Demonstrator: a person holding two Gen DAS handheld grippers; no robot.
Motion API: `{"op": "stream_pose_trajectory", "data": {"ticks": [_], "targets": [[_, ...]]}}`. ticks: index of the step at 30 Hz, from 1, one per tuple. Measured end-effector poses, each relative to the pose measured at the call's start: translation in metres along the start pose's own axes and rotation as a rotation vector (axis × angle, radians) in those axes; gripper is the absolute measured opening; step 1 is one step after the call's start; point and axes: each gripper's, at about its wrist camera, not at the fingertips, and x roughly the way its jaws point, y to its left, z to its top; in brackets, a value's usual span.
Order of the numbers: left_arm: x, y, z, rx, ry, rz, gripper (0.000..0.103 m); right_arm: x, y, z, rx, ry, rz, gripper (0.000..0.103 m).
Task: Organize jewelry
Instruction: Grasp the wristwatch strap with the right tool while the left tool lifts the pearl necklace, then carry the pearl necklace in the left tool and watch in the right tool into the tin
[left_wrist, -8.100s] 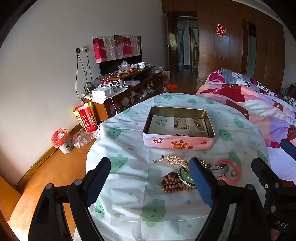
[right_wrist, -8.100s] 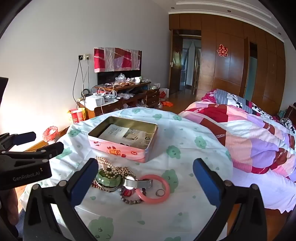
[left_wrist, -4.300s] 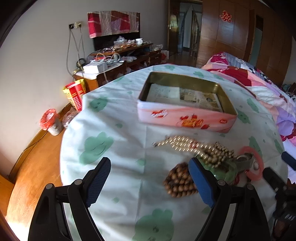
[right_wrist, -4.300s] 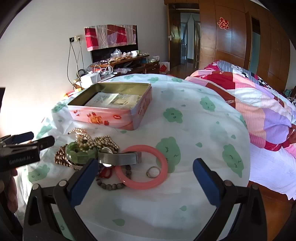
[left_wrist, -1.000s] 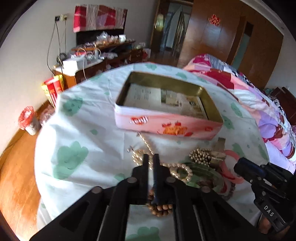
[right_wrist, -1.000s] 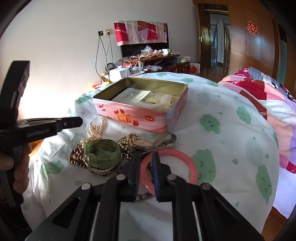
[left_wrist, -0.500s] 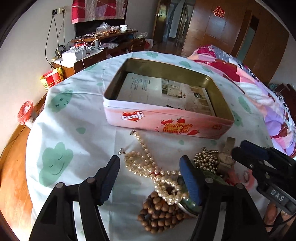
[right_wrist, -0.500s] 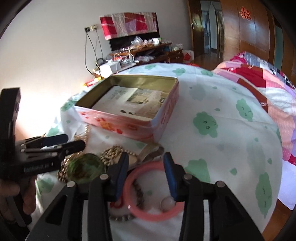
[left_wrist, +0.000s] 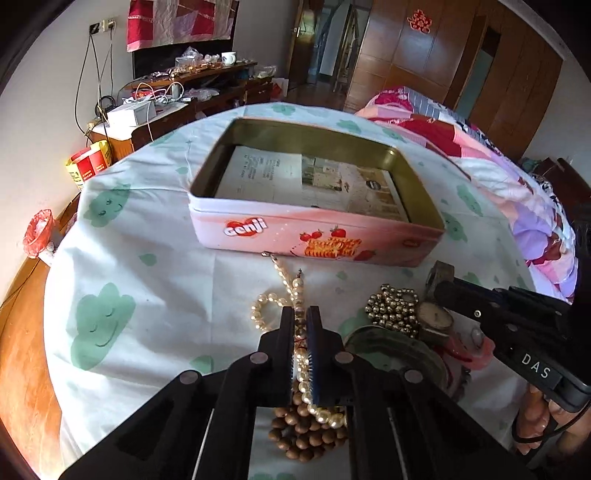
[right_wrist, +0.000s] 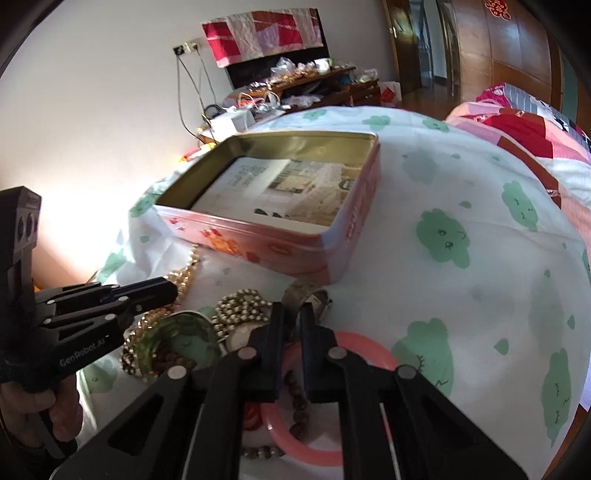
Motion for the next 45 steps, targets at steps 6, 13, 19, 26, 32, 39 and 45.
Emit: {"op": "stream_pose_trajectory", "data": {"ticks": [6, 13, 19, 26, 32, 39, 45], "targets": [[-0.023, 0.004, 0.004, -0.008, -0.067, 0.005, 0.005, -0.019, 0.008, -0.001, -0.018, -0.062, 0.016, 0.009], [-0.045, 0.006, 0.013, -0.013, -0.123, -0.007, 0.005, -0.035, 0.017, 0.007, -0.046, -0.115, 0.013, 0.009], [-0.059, 0.005, 0.024, 0.004, -0.161, -0.001, 0.005, -0.046, 0.022, 0.019, -0.071, -0.147, 0.015, 0.008], [-0.068, 0.005, 0.044, 0.047, -0.198, 0.027, 0.005, -0.052, 0.026, 0.036, -0.112, -0.171, 0.016, 0.008], [-0.068, 0.005, 0.061, 0.076, -0.218, 0.052, 0.005, -0.054, 0.025, 0.051, -0.124, -0.190, 0.016, 0.008], [-0.058, 0.001, 0.083, 0.108, -0.230, 0.070, 0.005, -0.051, 0.023, 0.071, -0.129, -0.208, 0.016, 0.008], [-0.043, 0.000, 0.100, 0.123, -0.228, 0.095, 0.005, -0.043, 0.023, 0.086, -0.139, -0.217, 0.005, 0.008]]}}
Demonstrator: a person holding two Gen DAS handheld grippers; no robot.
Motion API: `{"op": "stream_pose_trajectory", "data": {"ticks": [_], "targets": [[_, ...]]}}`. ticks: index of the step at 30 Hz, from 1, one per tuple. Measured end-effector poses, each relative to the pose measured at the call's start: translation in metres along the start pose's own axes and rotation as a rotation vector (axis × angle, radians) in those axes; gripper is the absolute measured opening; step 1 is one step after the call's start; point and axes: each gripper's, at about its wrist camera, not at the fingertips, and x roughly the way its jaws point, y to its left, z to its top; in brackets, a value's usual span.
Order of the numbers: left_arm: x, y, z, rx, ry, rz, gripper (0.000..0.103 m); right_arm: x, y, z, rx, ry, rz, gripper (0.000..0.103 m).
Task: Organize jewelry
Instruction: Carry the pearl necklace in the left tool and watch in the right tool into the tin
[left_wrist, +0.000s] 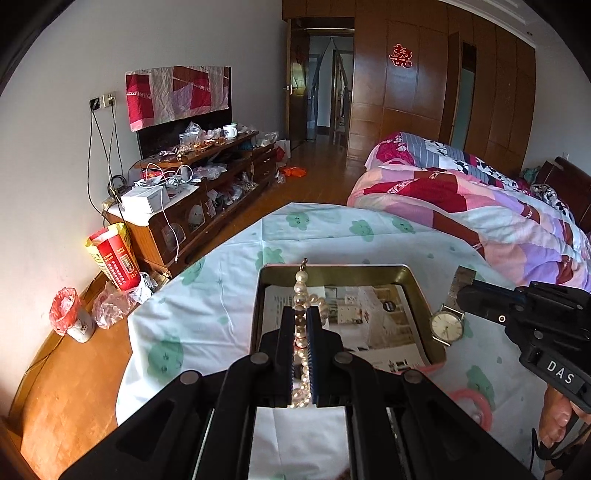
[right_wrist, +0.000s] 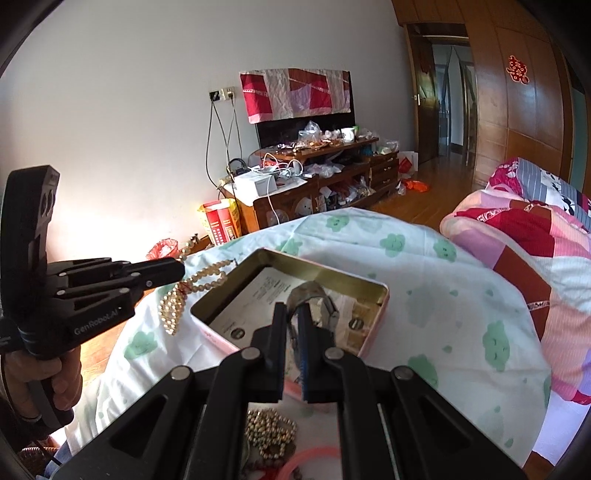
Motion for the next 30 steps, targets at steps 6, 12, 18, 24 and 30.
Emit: {"op": "stream_pose_trajectory", "data": {"ticks": [6, 12, 18, 24, 30], "targets": [[0.016, -0.001, 0.008, 0.002, 0.006, 0.027, 0.005, 0.014, -0.005, 0.005, 0.011, 0.001, -0.008, 0.008], [0.036, 0.000, 0.010, -0.008, 0.026, 0.055, 0.005, 0.033, -0.014, 0.007, 0.033, 0.025, -0.024, 0.008], [0.048, -0.001, 0.006, -0.002, 0.045, 0.068, 0.005, 0.050, -0.020, 0.005, 0.042, 0.054, -0.038, 0.008], [0.059, 0.001, 0.002, 0.000, 0.068, 0.077, 0.005, 0.060, -0.022, 0.000, 0.045, 0.076, -0.050, 0.008], [0.066, 0.003, -0.002, 0.000, 0.088, 0.075, 0.005, 0.067, -0.026, -0.005, 0.050, 0.097, -0.066, 0.008]]}}
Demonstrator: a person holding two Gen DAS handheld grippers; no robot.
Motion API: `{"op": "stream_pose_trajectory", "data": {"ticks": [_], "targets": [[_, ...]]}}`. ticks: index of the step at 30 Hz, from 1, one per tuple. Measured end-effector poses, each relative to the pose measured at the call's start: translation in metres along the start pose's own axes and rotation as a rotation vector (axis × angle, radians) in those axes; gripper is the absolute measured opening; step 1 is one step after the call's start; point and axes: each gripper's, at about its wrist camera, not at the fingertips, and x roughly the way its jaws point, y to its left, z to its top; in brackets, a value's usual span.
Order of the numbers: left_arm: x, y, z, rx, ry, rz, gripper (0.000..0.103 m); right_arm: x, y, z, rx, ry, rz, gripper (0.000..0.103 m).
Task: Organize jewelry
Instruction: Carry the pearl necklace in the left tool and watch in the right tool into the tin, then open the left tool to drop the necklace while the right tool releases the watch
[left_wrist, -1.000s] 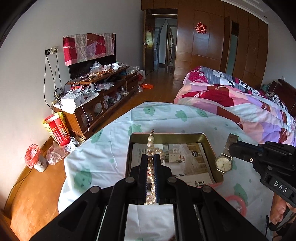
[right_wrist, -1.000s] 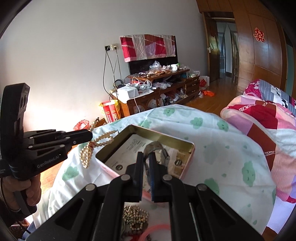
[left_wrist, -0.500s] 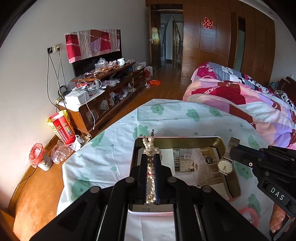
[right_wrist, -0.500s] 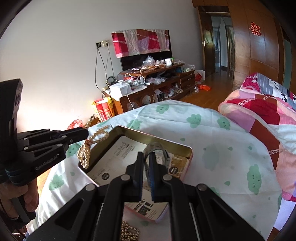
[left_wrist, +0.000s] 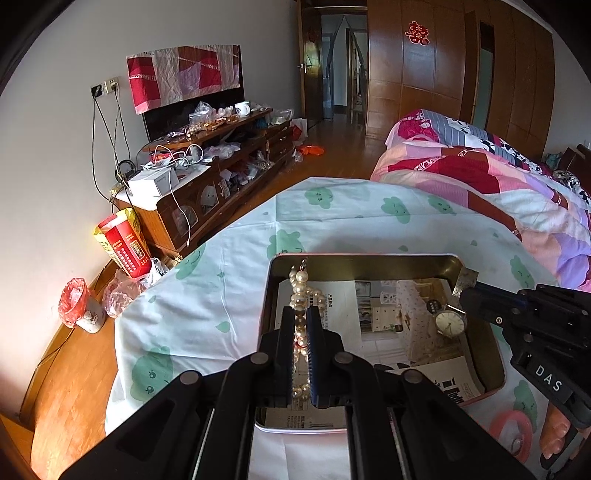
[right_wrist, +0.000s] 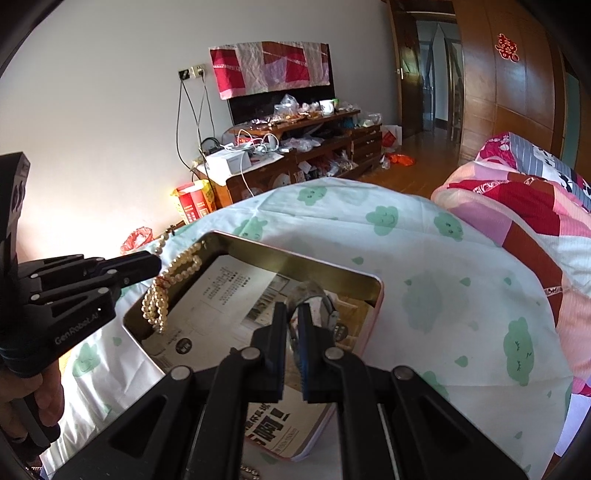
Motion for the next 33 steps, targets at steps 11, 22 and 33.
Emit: {"op": "stream_pose_trajectory", "data": {"ticks": [11, 22, 33], "targets": [[0.011, 0.003, -0.003, -0.021, 0.028, -0.006, 0.005, 0.008, 0.000, -0.004, -0.020, 0.023, -0.047, 0.008], [0.016, 0.007, -0.014, -0.035, 0.053, 0.030, 0.053, 0.011, 0.003, -0.008, -0.045, 0.024, -0.114, 0.042], [0.017, 0.017, -0.048, -0.142, 0.094, -0.001, 0.063, 0.013, 0.017, -0.023, -0.173, 0.014, -0.264, 0.069]]}}
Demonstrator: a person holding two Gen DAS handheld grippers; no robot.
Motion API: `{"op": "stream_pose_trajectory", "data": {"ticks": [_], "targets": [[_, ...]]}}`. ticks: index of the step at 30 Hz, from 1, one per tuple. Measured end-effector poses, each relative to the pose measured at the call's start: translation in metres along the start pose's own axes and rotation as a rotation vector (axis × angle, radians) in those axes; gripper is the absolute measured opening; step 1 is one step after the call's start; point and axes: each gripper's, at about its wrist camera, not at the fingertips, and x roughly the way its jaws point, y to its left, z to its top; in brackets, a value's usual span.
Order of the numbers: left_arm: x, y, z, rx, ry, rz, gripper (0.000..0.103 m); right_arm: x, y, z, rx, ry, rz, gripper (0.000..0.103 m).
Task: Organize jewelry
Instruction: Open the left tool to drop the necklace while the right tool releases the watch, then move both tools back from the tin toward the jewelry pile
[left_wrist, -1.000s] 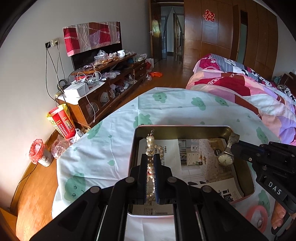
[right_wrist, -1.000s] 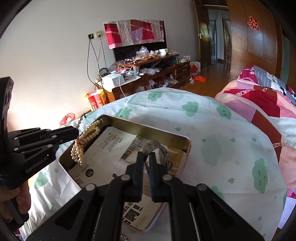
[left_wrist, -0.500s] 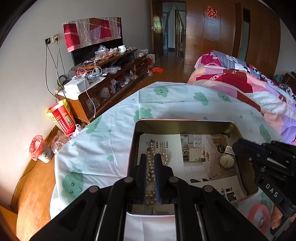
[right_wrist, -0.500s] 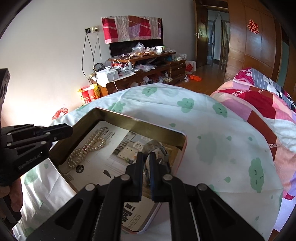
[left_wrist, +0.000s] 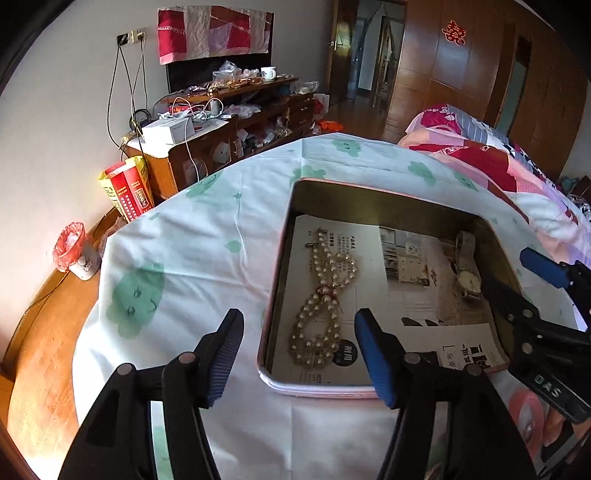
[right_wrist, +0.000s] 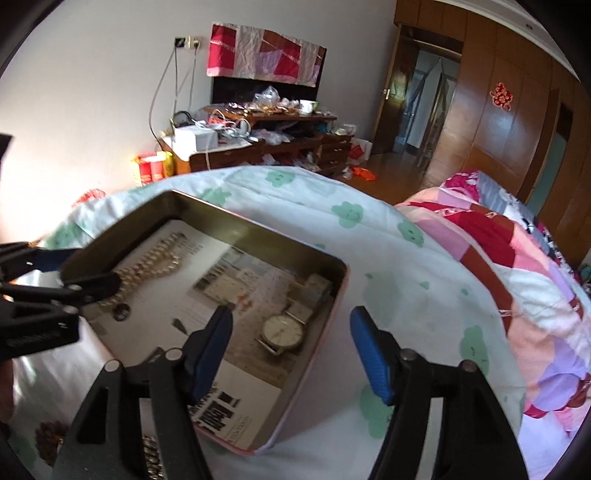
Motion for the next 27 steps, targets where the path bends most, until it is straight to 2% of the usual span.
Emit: {"op": "stream_pose_trajectory", "data": {"ticks": [7, 11, 13, 15, 20, 27], "targets": [[-0.008, -0.008, -0.011, -0.015, -0.010, -0.040, 0.063, 0.008, -0.010, -0.009, 0.022, 0.042, -0.022, 0.069], [-0.009, -0.013, -0.008, 0.011, -0.013, -0.007, 0.063, 0.006, -0.018, -0.014, 0.053, 0.050, -0.018, 0.069], [-0.015, -0.015, -0.009, 0.021, -0.028, 0.018, 0.063, -0.001, -0.020, -0.016, 0.069, 0.044, -0.005, 0.070], [-0.027, -0.016, -0.010, 0.032, -0.057, 0.037, 0.064, -0.013, -0.022, -0.018, 0.086, 0.031, 0.004, 0.075], [-0.056, -0.018, -0.020, 0.044, -0.100, 0.036, 0.065, -0.042, -0.027, -0.024, 0.126, -0.008, 0.016, 0.077], [-0.076, -0.017, -0.050, 0.059, -0.057, 0.047, 0.065, -0.063, -0.017, -0.041, 0.112, -0.004, 0.027, 0.081]]}}
